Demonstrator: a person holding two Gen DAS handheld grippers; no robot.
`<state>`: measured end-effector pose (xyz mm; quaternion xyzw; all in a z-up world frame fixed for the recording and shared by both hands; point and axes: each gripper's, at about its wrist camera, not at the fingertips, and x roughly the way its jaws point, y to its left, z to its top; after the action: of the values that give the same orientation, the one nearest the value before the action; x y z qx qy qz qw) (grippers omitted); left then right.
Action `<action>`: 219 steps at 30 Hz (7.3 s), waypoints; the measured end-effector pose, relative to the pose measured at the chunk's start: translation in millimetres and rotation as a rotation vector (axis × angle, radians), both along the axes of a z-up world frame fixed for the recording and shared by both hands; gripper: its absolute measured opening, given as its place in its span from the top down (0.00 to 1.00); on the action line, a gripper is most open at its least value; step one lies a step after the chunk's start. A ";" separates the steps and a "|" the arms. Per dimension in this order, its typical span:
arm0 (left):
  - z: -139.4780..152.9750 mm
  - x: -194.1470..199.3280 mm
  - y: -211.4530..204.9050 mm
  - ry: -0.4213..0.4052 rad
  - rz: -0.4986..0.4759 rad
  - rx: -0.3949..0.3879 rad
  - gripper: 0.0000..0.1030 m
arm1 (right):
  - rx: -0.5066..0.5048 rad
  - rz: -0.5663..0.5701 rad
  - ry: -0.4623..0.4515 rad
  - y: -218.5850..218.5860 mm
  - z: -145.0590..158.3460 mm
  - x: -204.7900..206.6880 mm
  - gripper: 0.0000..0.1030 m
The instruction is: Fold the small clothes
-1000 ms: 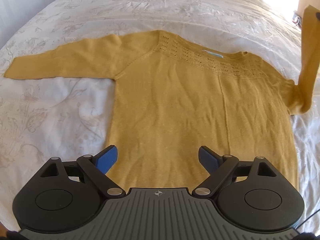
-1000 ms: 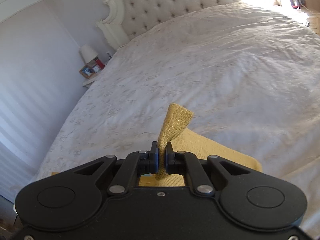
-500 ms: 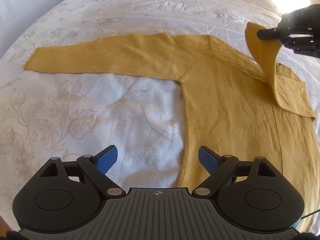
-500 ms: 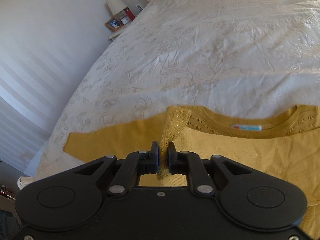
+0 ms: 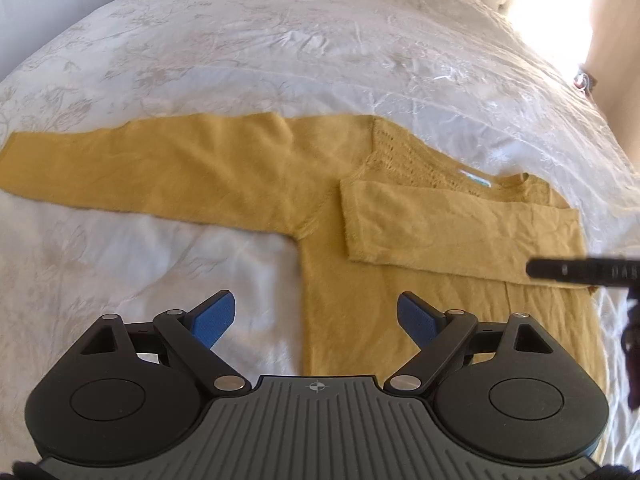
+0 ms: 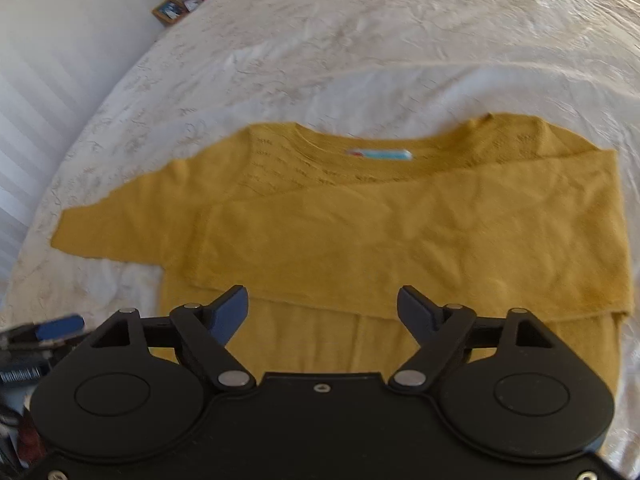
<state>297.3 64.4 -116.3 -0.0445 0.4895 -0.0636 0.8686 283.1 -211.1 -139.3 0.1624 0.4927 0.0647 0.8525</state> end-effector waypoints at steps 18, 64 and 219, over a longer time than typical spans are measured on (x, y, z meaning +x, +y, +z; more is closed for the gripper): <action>-66.1 85.3 -54.3 0.113 -0.094 -0.003 0.19 | -0.148 0.121 0.086 -11.8 -56.0 -35.0 0.00; -78.0 84.8 -88.4 0.036 -0.175 0.211 0.56 | -0.111 -0.285 -0.016 -180.4 -30.8 28.2 0.01; 103.4 63.3 -73.2 -0.373 0.083 -0.242 0.94 | 0.022 -0.152 -0.056 -39.5 11.6 -101.6 0.04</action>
<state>360.7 -8.9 -12.9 -0.1557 0.3070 -0.0932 0.9343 181.5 -250.6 -127.6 0.2066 0.4543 0.0098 0.8665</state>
